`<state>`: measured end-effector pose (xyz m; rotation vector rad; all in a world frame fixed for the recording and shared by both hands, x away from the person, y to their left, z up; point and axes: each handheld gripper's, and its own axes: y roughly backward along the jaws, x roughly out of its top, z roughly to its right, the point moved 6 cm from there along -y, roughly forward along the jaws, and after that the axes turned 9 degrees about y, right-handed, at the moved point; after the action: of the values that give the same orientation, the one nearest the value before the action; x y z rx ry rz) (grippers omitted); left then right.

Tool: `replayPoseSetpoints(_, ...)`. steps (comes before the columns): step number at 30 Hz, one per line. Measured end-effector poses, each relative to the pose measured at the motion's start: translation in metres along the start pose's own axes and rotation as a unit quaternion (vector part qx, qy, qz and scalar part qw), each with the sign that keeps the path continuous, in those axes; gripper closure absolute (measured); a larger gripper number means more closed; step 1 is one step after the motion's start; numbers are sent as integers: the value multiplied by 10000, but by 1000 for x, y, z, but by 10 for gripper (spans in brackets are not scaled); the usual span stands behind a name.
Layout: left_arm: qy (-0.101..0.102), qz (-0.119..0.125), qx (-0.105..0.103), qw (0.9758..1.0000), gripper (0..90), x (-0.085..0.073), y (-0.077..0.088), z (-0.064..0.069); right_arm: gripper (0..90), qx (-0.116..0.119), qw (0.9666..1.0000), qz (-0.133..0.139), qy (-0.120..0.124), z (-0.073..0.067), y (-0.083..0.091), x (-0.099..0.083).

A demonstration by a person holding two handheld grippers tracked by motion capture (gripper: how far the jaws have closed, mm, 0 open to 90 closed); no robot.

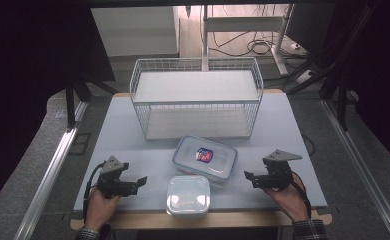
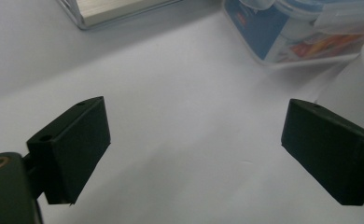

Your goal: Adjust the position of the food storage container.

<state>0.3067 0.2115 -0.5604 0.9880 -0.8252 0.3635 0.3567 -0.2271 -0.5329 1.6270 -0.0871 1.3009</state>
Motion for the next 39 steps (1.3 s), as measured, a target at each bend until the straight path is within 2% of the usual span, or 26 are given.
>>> replayPoseSetpoints(5,108,-37,-90,9999,93,1,2,2,120,-53,9999,-138,75,-1,-1,-1)
replayPoseSetpoints(7,81,-60,-40,9999,88,1,2,4,119,-90,9997,-171,135,-1,-1,-1)
replayPoseSetpoints(10,120,-60,-99,9999,87,3,4,8,120,-113,9996,-235,55,-1,0,-1)
replayPoseSetpoints(12,133,-73,-171,9997,136,3,5,10,123,-103,9997,-228,37,-1,0,-1)
replayPoseSetpoints(15,6,-81,-206,9998,231,6,9,21,158,-61,9996,-266,-5,0,-1,-2)
replayPoseSetpoints(21,-57,62,-489,9988,438,13,17,40,182,-155,9996,-244,17,0,1,-1)
replayPoseSetpoints(23,-104,114,-658,9977,512,15,20,48,186,-166,9996,-220,38,0,1,-1)
replayPoseSetpoints(24,-104,114,-658,9977,540,15,20,48,186,-166,9996,-220,38,0,1,-1)
replayPoseSetpoints(25,-164,162,-991,9948,573,18,23,62,193,-181,9996,-177,86,-1,2,0)
replayPoseSetpoints(26,-245,155,-1137,9931,606,19,24,70,194,-203,9996,-171,121,-1,2,1)
replayPoseSetpoints(27,-380,131,-1232,9916,636,19,24,78,198,-235,9994,-188,153,-1,2,1)
replayPoseSetpoints(28,-380,131,-1232,9916,668,19,24,78,198,-235,9994,-188,153,-1,2,1)
replayPoseSetpoints(29,-646,72,-1357,9886,707,19,23,96,202,-255,9993,-197,199,-1,2,0)
replayPoseSetpoints(30,-646,72,-1357,9886,741,19,23,96,202,-255,9993,-197,199,-1,2,0)
replayPoseSetpoints(31,-756,-16,-1488,9860,769,18,20,110,202,-243,9993,-208,187,-1,2,-1)
replayPoseSetpoints(34,-907,-206,-1608,9826,828,15,14,124,210,-232,9994,-181,208,-2,2,0)
replayPoseSetpoints(36,-951,-269,-1640,9815,863,14,10,131,220,-281,9992,-177,236,-2,3,1)
replayPoseSetpoints(37,-951,-269,-1640,9815,876,14,10,131,222,-305,9990,-184,258,-2,3,1)
replayPoseSetpoints(39,-1057,-256,-1593,9812,898,14,7,140,226,-354,9988,-190,278,-1,3,0)
